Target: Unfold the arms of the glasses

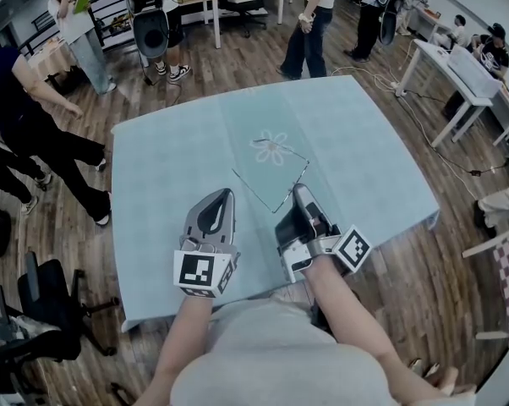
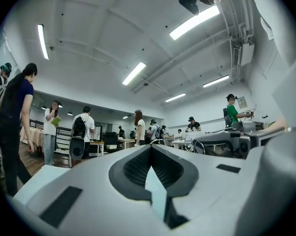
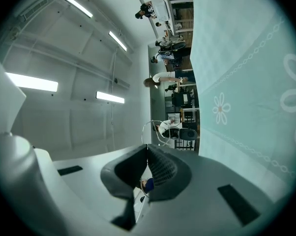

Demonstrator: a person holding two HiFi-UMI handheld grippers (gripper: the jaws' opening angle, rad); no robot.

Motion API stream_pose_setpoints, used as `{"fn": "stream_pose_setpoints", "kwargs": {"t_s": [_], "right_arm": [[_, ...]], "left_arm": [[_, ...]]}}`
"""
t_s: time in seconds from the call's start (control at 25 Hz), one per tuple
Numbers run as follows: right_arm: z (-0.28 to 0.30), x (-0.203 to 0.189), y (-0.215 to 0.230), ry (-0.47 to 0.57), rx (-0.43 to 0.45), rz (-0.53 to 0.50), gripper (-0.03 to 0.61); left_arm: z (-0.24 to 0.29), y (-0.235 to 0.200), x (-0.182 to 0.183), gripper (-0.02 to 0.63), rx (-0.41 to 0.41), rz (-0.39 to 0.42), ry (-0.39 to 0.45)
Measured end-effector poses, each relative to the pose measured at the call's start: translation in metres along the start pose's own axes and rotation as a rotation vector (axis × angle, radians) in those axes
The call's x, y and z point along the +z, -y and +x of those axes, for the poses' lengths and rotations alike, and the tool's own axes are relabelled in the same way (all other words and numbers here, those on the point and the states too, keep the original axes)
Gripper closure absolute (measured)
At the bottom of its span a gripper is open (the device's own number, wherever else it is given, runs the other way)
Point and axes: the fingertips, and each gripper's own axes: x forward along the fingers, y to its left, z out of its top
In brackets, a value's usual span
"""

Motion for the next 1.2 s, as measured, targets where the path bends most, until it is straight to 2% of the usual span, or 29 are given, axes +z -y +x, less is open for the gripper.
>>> {"fn": "stream_pose_setpoints", "kwargs": {"t_s": [0.6, 1.2], "right_arm": [[0.002, -0.005, 0.003, -0.025, -0.018, -0.001, 0.566], [0.001, -0.006, 0.001, -0.041, -0.008, -0.005, 0.566]], "left_arm": [[0.001, 0.003, -0.002, 0.606, 0.039, 0.007, -0.006], [0.000, 0.010, 0.002, 0.606, 0.033, 0.011, 0.019]]}}
